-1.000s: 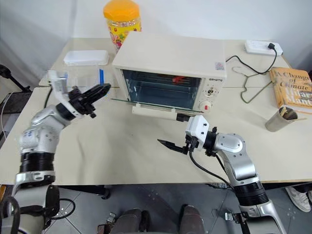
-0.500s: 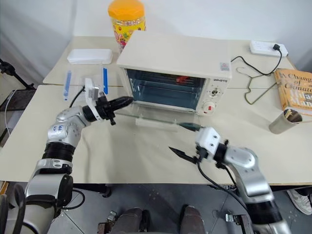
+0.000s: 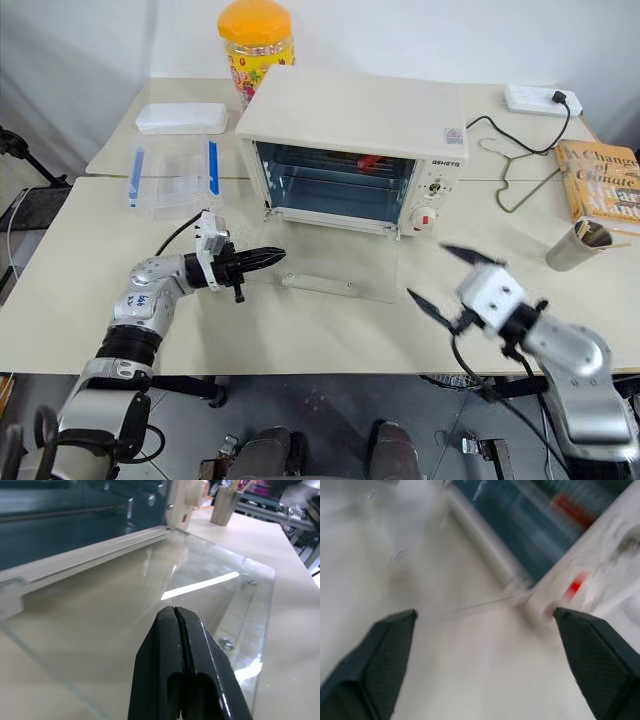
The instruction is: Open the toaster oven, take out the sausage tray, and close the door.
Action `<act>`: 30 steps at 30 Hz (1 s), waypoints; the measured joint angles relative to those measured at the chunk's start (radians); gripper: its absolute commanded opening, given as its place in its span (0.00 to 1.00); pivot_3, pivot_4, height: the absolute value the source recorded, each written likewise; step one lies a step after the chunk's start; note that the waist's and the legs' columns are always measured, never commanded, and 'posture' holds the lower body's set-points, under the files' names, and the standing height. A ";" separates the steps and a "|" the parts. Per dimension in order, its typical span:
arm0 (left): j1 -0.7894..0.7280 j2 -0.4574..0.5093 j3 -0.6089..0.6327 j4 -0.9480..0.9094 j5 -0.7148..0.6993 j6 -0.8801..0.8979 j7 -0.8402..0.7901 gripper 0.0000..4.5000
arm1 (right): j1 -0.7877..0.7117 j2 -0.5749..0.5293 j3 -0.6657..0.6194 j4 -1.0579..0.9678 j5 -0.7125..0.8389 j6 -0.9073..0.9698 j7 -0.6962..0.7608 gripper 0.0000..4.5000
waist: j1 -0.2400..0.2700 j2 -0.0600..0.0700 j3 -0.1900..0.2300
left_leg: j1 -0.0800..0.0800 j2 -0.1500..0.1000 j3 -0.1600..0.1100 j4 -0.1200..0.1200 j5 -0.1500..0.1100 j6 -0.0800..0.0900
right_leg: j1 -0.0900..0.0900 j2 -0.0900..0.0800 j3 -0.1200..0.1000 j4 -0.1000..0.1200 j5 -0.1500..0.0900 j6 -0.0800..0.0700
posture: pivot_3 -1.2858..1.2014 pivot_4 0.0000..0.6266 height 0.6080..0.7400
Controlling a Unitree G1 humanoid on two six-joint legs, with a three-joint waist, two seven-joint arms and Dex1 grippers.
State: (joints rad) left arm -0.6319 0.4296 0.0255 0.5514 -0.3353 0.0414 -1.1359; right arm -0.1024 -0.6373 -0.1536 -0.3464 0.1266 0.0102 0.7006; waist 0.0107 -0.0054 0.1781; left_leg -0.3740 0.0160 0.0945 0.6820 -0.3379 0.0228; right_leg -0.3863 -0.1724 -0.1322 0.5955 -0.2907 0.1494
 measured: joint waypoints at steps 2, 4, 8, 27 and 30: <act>0.013 -0.007 0.000 -0.021 0.002 -0.008 0.011 0.00 | -0.105 0.026 0.086 -0.004 -0.097 0.072 -0.060 1.00 | -0.001 0.000 0.000 | -0.001 0.000 0.000 0.000 0.000 0.000 | -0.001 0.000 0.000 0.001 0.000 0.000 | 0.52 0.24 1.00; 0.032 -0.007 0.007 -0.046 -0.003 -0.010 0.017 0.00 | -0.177 0.067 0.177 0.004 -0.177 0.137 -0.100 1.00 | 0.003 0.000 0.000 | -0.004 0.000 0.000 0.000 0.000 0.000 | -0.004 0.000 -0.001 0.001 0.000 0.000 | 0.52 0.24 1.00; 0.105 0.004 0.037 -0.142 -0.045 0.039 0.024 0.09 | -0.354 0.178 0.357 0.109 -0.336 0.123 -0.184 1.00 | -0.015 0.000 0.000 | -0.006 0.000 0.001 0.000 0.000 0.000 | -0.007 0.000 -0.001 0.001 0.000 0.000 | 0.52 0.24 1.00; 0.408 0.120 0.284 -0.639 -0.212 0.196 0.224 1.00 | -0.864 0.431 0.609 0.874 -0.822 0.011 -0.669 0.92 | -0.052 0.000 0.000 | -0.008 0.001 -0.003 0.000 0.000 -0.001 | -0.009 0.000 -0.001 0.007 0.000 -0.001 | 0.52 0.24 1.00; 0.419 0.094 0.285 -0.664 -0.216 0.188 0.246 1.00 | -0.906 0.457 0.627 0.963 -0.839 0.004 -0.704 0.73 | -0.055 0.000 0.000 | -0.008 0.001 -0.004 0.000 0.000 -0.002 | -0.009 0.000 -0.001 0.007 0.000 -0.001 | 0.52 0.24 1.00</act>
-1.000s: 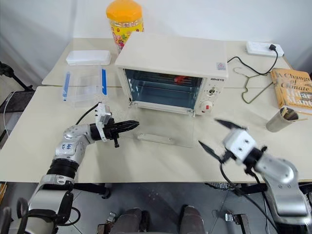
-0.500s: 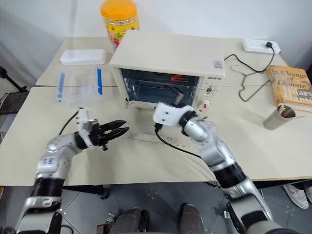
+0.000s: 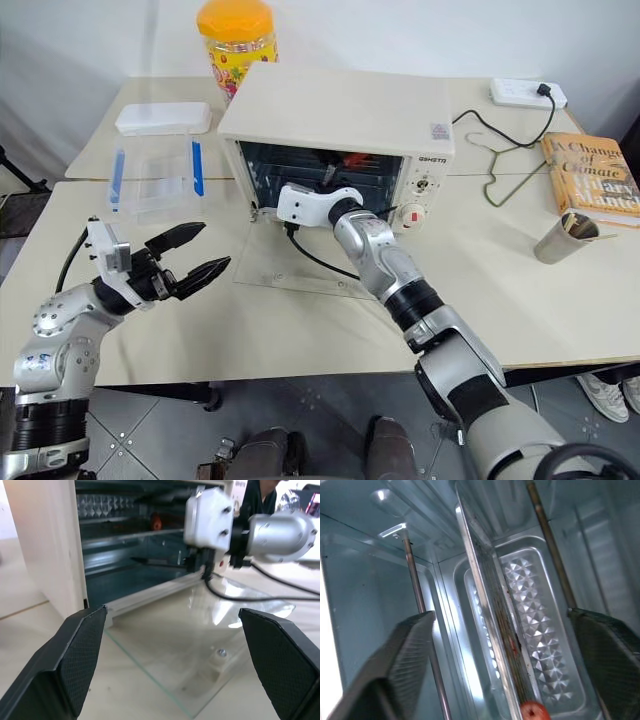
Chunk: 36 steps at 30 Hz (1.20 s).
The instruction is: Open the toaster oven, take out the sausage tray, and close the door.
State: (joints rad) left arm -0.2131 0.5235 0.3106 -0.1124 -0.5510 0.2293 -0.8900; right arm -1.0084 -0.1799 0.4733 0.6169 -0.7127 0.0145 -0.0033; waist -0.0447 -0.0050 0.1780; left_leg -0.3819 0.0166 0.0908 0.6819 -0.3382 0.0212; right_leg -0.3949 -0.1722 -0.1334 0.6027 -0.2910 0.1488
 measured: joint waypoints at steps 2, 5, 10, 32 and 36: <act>0.004 -0.002 -0.006 -0.001 0.000 -0.001 0.004 1.00 | -0.029 0.008 0.013 0.058 -0.015 -0.017 -0.022 0.58 | -0.006 0.000 0.000 | 0.000 0.000 -0.001 0.000 0.000 0.000 | 0.000 0.000 0.000 0.000 0.000 0.000 | 0.52 0.24 1.00; 0.001 -0.003 -0.017 -0.001 0.000 -0.001 0.005 1.00 | -0.052 0.015 0.014 0.107 -0.017 -0.019 -0.047 0.36 | -0.013 0.000 0.000 | 0.000 0.000 -0.001 -0.001 0.000 0.000 | 0.000 0.001 0.000 0.000 0.000 0.000 | 0.52 0.24 1.00; -0.065 -0.006 -0.038 0.028 0.001 -0.015 0.000 1.00 | -0.064 0.009 0.029 0.132 -0.041 -0.033 -0.063 0.01 | -0.015 0.000 0.000 | 0.000 0.001 -0.001 -0.001 0.000 -0.001 | 0.000 0.001 0.000 0.000 0.000 0.000 | 0.52 0.24 1.00; -0.572 -0.065 -0.115 0.582 0.049 -0.134 -0.109 1.00 | 0.000 -0.084 0.028 -0.109 -0.031 -0.096 0.157 0.01 | -0.039 -0.001 0.000 | -0.008 0.001 -0.002 -0.003 0.000 -0.001 | -0.009 0.002 -0.002 0.003 0.000 0.000 | 0.52 0.24 1.00; -0.604 -0.049 -0.113 0.634 0.050 -0.140 -0.139 1.00 | 0.036 -0.105 0.026 -0.191 -0.014 -0.104 0.220 0.01 | -0.039 -0.001 0.000 | -0.008 0.001 -0.002 -0.003 0.000 -0.001 | -0.012 0.002 -0.001 0.005 0.000 0.000 | 0.52 0.24 1.00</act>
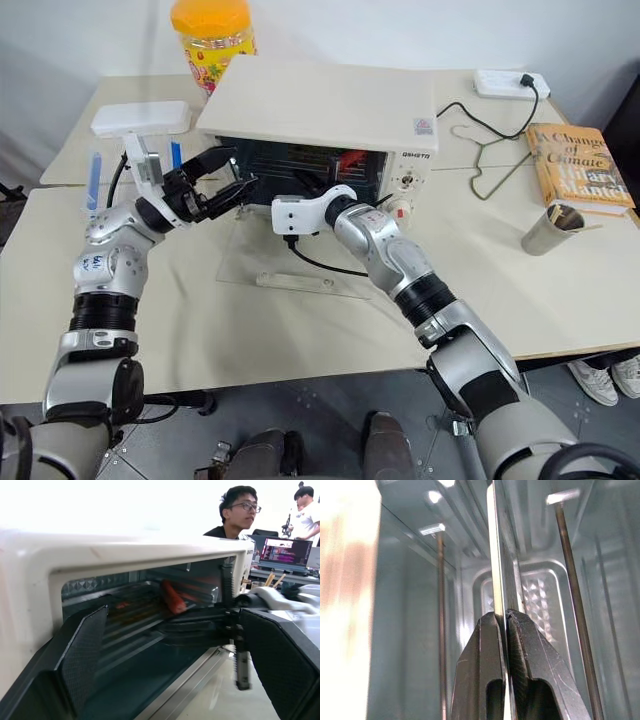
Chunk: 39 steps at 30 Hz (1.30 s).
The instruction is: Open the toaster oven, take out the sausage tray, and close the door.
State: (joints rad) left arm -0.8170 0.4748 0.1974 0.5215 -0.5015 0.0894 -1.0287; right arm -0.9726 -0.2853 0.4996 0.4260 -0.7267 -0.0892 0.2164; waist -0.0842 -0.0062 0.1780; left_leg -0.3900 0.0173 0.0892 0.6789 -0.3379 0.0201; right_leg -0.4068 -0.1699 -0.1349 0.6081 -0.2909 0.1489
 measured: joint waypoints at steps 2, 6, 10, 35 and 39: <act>-0.005 0.008 0.000 0.018 0.000 -0.004 -0.019 1.00 | 0.053 -0.022 -0.004 -0.090 0.013 -0.006 0.042 0.01 | 0.000 0.000 0.000 | 0.000 0.000 0.000 0.000 0.000 0.000 | -0.001 0.000 0.000 0.003 0.000 0.000 | 0.52 0.24 1.00; -0.026 0.011 0.000 0.059 0.004 -0.007 -0.037 1.00 | 0.144 -0.050 -0.011 -0.233 0.023 -0.011 0.094 0.01 | 0.003 0.000 0.000 | 0.000 0.000 0.001 0.002 0.000 0.000 | -0.001 0.000 0.001 0.003 0.000 0.000 | 0.52 0.24 1.00; -0.050 0.012 -0.005 0.097 0.017 -0.009 -0.066 1.00 | 0.261 -0.106 -0.042 -0.399 0.040 -0.022 0.133 0.01 | 0.023 0.000 0.000 | 0.000 0.000 0.002 0.004 0.000 0.000 | -0.001 0.000 0.002 0.003 0.000 0.000 | 0.52 0.24 1.00; 0.054 0.028 0.145 -0.269 -0.294 1.037 0.273 1.00 | 0.663 -0.295 -0.191 -0.856 0.041 -0.035 0.299 0.01 | 0.082 -0.002 0.000 | -0.001 0.000 0.002 0.008 0.000 0.000 | 0.001 0.000 0.004 0.002 0.000 0.000 | 0.52 0.24 1.00; 0.045 -0.028 0.231 -0.291 -0.399 1.266 0.406 1.00 | 0.656 -0.298 -0.191 -0.856 0.047 -0.044 0.322 0.01 | 0.080 -0.002 0.000 | 0.001 0.000 0.001 0.009 0.000 0.000 | 0.004 0.000 0.004 0.002 0.000 0.000 | 0.52 0.24 1.00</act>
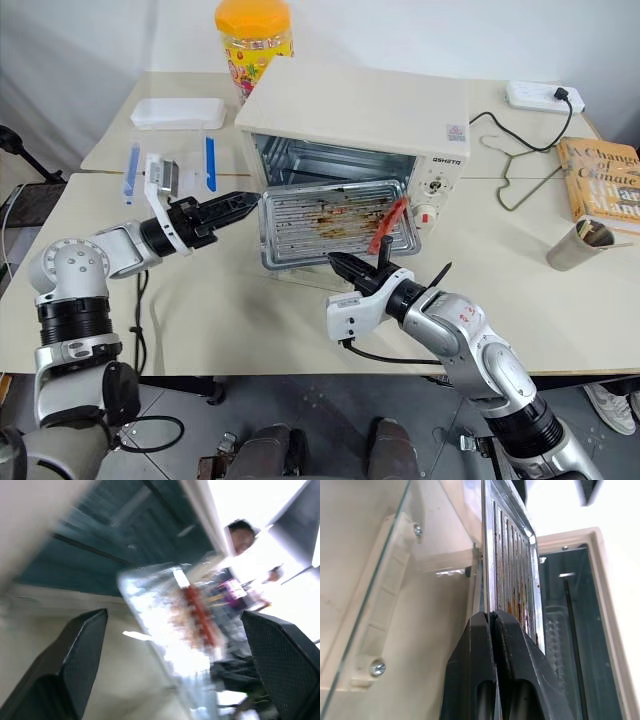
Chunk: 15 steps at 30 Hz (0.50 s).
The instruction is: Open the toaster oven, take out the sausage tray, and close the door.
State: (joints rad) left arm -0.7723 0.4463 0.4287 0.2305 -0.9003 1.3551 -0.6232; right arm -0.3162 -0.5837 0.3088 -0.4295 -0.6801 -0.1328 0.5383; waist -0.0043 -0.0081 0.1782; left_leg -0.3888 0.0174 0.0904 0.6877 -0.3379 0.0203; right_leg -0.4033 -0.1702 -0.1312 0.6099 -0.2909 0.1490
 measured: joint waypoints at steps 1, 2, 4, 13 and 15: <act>0.000 -0.013 0.010 -0.017 -0.012 0.056 0.043 1.00 | -0.007 0.000 0.000 0.002 0.002 -0.006 0.006 0.01 | -0.001 0.000 0.000 | 0.000 0.000 0.000 0.000 0.000 0.000 | 0.000 0.000 0.000 0.000 0.000 0.000 | 0.52 0.24 1.00; 0.000 -0.022 0.018 -0.028 -0.020 0.086 0.070 1.00 | -0.012 0.000 0.000 0.003 0.004 -0.012 0.009 0.01 | -0.001 0.000 0.000 | 0.000 0.000 0.000 0.000 0.000 0.000 | 0.000 0.000 0.000 0.000 0.000 0.000 | 0.52 0.24 1.00; -0.009 -0.062 0.063 -0.034 -0.026 0.141 0.140 1.00 | -0.018 -0.003 -0.002 0.004 0.017 -0.026 0.014 0.01 | -0.001 0.000 0.000 | 0.001 0.000 0.000 0.000 0.000 0.000 | 0.000 0.000 0.000 0.000 0.000 0.000 | 0.52 0.24 1.00; -0.013 -0.309 0.333 -0.058 -0.147 0.258 0.504 0.61 | -0.019 -0.036 -0.010 0.005 0.086 -0.075 0.058 0.00 | 0.000 -0.003 0.000 | 0.004 0.000 -0.003 0.000 0.000 0.000 | 0.006 0.000 0.000 -0.005 0.000 0.000 | 0.52 0.24 1.00; -0.010 -0.306 0.335 -0.054 -0.212 0.258 0.568 0.47 | -0.019 -0.036 -0.011 0.005 0.099 -0.074 0.070 0.00 | 0.001 -0.003 0.000 | 0.004 0.000 -0.008 -0.001 0.000 0.000 | 0.006 0.000 0.001 -0.004 0.000 0.000 | 0.52 0.24 1.00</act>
State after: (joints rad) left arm -0.7825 0.1400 0.7636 0.1762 -1.1120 1.6130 -0.0555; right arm -0.3349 -0.6194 0.2981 -0.4245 -0.5811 -0.2071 0.6083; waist -0.0030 -0.0110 0.1785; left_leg -0.3847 0.0173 0.0825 0.6869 -0.3378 0.0200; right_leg -0.3969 -0.1701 -0.1298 0.6056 -0.2910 0.1488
